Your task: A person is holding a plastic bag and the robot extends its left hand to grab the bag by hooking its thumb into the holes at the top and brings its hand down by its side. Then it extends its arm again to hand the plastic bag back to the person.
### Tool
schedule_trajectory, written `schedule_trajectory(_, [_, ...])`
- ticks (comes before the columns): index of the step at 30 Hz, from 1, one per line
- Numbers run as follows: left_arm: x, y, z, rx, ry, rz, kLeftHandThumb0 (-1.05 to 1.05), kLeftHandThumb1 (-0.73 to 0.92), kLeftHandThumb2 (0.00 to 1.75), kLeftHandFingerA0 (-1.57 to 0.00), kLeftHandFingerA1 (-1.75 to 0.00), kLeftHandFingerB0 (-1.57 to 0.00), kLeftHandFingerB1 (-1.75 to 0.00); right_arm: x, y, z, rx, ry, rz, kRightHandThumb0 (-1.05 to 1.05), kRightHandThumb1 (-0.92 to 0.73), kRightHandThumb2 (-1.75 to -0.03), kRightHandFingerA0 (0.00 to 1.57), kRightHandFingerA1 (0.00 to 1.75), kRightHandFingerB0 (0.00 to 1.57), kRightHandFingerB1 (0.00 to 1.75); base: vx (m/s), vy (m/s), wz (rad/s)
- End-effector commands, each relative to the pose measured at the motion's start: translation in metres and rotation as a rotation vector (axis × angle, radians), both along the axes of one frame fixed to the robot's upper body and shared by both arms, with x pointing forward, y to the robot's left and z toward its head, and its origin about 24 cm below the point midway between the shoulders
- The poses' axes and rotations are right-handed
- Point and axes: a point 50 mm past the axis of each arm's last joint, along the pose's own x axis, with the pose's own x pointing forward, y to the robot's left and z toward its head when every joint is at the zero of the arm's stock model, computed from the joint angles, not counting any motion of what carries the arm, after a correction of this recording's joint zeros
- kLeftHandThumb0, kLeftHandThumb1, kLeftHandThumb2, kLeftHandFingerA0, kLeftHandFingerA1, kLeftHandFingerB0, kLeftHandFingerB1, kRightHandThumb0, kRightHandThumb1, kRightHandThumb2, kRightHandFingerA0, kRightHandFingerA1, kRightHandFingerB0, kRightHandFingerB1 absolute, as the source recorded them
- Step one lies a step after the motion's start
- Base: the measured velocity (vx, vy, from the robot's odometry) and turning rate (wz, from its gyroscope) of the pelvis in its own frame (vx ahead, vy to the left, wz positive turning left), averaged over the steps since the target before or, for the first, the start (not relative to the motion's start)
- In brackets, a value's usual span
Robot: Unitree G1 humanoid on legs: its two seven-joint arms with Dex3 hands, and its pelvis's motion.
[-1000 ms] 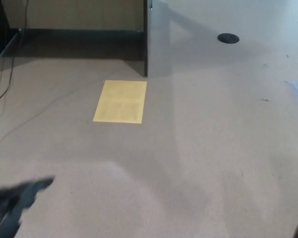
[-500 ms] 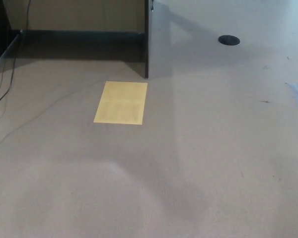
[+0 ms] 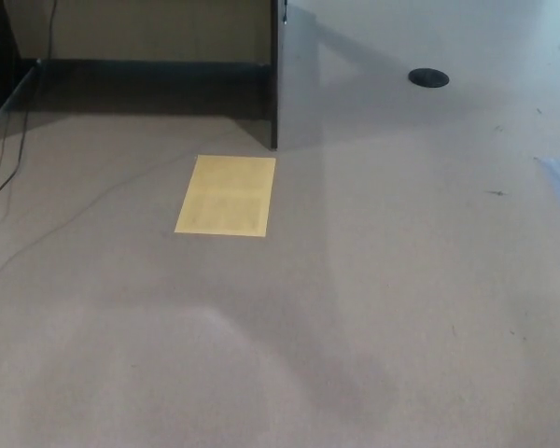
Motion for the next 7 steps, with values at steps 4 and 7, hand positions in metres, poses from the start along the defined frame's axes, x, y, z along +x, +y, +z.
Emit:
schedule_trajectory(4, [0.0047,0.0023,0.0044,-0.048,-0.044,0.013,-0.61,0.41,0.72,-0.43,-0.48,-0.30,-0.41,0.0017,-0.0064,0.0050,-0.018,-0.025,-0.007,-0.49,-0.76,-0.63,0.57,0.48,0.43,0.37,0.00,0.000,0.00])
schedule_trajectory(7, [0.0087,0.0030,0.0060,-0.053,-0.051,0.015,-0.54,0.48,0.55,-0.50,-0.40,-0.36,-0.32,0.0056,-0.0062,0.0069,-0.007,-0.033,-0.009,-0.49,-0.76,-0.63,0.56,0.48,0.46,0.38,0.00,0.000,0.00])
